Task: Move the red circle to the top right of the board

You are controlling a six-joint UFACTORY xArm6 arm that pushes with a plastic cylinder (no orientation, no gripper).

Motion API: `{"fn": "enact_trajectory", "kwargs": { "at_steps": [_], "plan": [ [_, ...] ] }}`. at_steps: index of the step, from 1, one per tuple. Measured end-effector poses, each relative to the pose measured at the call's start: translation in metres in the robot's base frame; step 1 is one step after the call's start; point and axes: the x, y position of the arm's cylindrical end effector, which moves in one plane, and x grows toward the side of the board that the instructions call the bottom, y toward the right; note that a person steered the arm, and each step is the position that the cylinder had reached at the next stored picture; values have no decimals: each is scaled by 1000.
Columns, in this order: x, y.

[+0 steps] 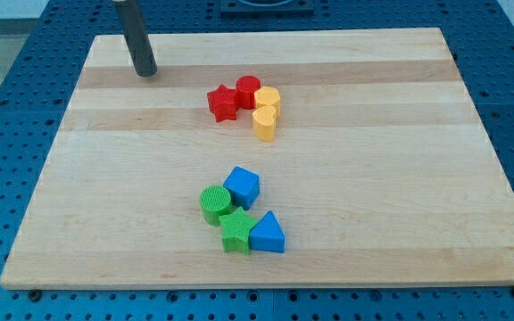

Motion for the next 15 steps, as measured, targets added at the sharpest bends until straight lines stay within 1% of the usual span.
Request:
{"fn": "enact_trajectory", "kwargs": {
  "at_steps": [1, 2, 3, 4, 6, 7, 8, 9, 10, 11, 12, 13, 14, 15],
  "plan": [
    [61, 7],
    [68, 8],
    [63, 29],
    [61, 95],
    [48, 299],
    [40, 388],
    [39, 404],
    [39, 378],
    [49, 325],
    [70, 280],
    [81, 257],
    [43, 241],
    [28, 240],
    [29, 255]
  ]
}}
